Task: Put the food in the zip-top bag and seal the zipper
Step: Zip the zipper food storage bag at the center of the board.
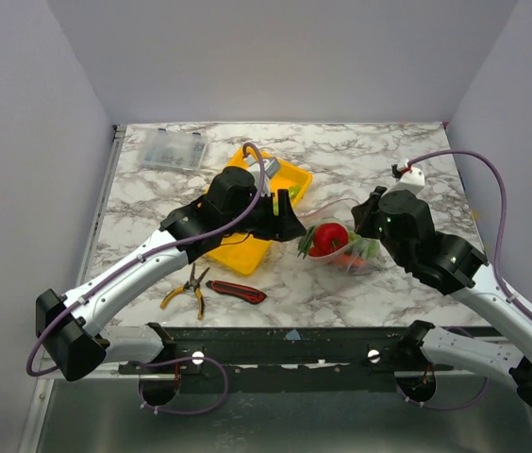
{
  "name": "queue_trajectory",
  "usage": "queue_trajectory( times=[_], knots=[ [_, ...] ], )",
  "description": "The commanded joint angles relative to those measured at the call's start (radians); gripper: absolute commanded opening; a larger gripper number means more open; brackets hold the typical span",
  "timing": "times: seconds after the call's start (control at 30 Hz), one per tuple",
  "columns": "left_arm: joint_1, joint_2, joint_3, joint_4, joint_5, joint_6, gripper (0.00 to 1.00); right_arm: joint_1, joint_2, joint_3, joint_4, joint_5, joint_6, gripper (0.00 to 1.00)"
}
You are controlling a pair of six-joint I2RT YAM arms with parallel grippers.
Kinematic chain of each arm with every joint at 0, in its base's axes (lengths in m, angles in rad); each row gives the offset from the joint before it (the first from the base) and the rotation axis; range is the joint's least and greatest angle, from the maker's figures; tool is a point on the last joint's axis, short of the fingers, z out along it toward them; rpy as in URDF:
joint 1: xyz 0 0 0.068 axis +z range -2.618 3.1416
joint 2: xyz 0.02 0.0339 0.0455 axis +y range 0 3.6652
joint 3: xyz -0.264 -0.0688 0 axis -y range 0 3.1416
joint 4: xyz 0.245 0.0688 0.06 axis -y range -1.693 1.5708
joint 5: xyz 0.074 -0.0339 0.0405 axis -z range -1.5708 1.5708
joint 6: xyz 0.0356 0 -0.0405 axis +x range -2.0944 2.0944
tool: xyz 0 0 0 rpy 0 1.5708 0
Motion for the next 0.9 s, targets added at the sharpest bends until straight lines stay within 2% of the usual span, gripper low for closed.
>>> queue_trajectory(
  times=[0.0, 0.13, 0.2, 0.27, 0.37, 0.43, 0.5, 0.6, 0.63, 0.7, 0.87],
  knots=[
    [0.005, -0.006, -0.012, 0.075, -0.001, -0.049, 0.67, -0.007, -0.005, 0.032, -0.012, -0.014, 0.012, 0.01],
    [0.004, -0.012, -0.042, 0.118, -0.009, -0.076, 0.71, -0.007, -0.004, 0.037, -0.012, -0.015, 0.010, 0.01],
    [0.004, 0.016, -0.033, 0.107, 0.004, -0.076, 0.70, -0.007, -0.001, 0.040, -0.011, -0.016, 0.010, 0.01],
    [0.004, 0.045, -0.030, 0.101, 0.023, -0.080, 0.62, -0.007, 0.001, 0.039, -0.010, -0.017, 0.010, 0.01],
    [0.003, 0.055, -0.042, 0.113, 0.030, -0.078, 0.43, -0.006, 0.002, 0.039, -0.011, -0.017, 0.009, 0.01],
    [0.004, 0.049, -0.034, 0.104, 0.013, -0.064, 0.34, -0.007, -0.001, 0.037, -0.013, -0.012, 0.004, 0.01],
    [0.006, 0.045, -0.009, 0.085, 0.003, -0.036, 0.28, -0.007, -0.004, 0.036, -0.021, 0.007, -0.007, 0.01],
    [0.009, 0.058, 0.055, 0.053, 0.015, 0.013, 0.13, -0.007, -0.007, 0.044, -0.030, 0.046, -0.046, 0.00],
    [0.011, 0.064, 0.074, 0.045, 0.026, 0.025, 0.12, -0.007, -0.007, 0.045, -0.030, 0.057, -0.059, 0.01],
    [0.011, 0.068, 0.108, 0.031, 0.037, 0.034, 0.00, -0.007, -0.007, 0.050, -0.023, 0.073, -0.105, 0.01],
    [0.010, 0.003, 0.096, 0.102, 0.133, -0.066, 0.00, -0.007, 0.038, 0.078, -0.028, 0.161, -0.236, 0.00]
  ],
)
